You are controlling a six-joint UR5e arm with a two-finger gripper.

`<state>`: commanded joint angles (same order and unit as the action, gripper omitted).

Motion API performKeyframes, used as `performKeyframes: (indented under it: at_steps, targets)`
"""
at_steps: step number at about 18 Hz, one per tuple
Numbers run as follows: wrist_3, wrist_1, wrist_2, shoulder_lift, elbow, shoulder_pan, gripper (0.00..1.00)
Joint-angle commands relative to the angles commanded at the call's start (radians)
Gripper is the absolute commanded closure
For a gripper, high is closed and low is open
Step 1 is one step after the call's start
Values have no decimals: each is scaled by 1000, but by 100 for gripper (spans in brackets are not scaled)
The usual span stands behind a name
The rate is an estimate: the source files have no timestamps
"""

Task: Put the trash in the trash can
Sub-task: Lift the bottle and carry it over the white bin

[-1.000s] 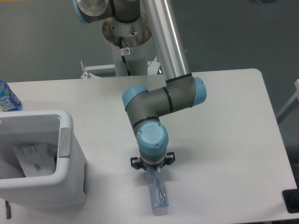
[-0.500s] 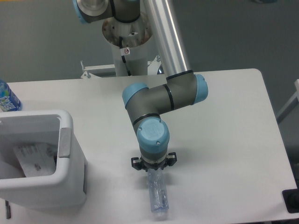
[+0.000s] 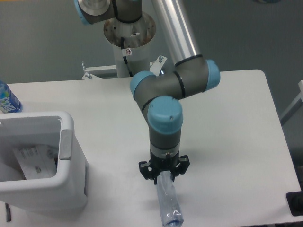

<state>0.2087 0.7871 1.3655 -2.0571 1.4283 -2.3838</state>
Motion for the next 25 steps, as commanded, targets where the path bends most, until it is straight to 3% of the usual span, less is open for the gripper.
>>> performKeyframes:
  at_steps: [6, 10, 11, 15, 20, 25]
  targets:
    - [-118, -23, -81, 6, -162, -2, 45]
    - [-242, -175, -134, 32, -204, 1, 45]
    - [-255, -184, -135, 47, -207, 6, 45]
    - [-268, -186, -138, 120, -204, 73, 45]
    - [-287, -183, -137, 202, -108, 185, 45]
    - [-290, -178, -131, 224, -68, 288, 45]
